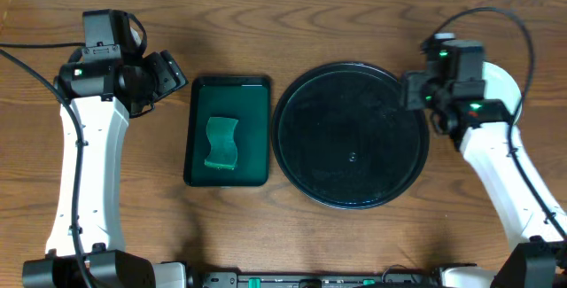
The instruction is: Clean dirty plates on tray and stack at the side
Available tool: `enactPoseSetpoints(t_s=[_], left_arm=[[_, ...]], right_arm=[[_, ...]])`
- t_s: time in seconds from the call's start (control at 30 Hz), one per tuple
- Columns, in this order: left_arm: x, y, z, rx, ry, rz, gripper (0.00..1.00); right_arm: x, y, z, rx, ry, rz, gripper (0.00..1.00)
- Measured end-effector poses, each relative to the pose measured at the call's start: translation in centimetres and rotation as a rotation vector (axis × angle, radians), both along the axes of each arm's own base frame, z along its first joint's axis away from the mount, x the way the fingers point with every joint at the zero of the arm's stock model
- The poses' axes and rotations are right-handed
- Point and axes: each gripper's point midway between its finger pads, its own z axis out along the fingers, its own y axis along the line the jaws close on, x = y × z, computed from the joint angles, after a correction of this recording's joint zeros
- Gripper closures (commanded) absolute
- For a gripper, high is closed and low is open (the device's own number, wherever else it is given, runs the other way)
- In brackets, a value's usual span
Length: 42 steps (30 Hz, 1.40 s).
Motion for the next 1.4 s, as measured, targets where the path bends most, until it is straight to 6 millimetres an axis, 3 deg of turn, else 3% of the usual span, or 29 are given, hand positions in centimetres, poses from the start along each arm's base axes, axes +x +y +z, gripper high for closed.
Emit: enactPoseSetpoints(t_s=[0.03, 0.17, 1.4], left_arm=[[0.0, 0.0, 0.0, 0.000, 0.000, 0.000, 0.20], [0.0, 0.0, 0.0, 0.000, 0.000, 0.000, 0.20], [0.0, 0.0, 0.0, 0.000, 0.000, 0.000, 0.20]], right_arm=[[-0.1, 0.5, -0.1, -0.005, 0.003, 0.018, 0.01], [-1.1, 1.9, -0.7, -0.025, 0.039, 0.075, 0.01], [-1.7, 1.8, -1.2, -0.033, 0.071, 0.076, 0.01]])
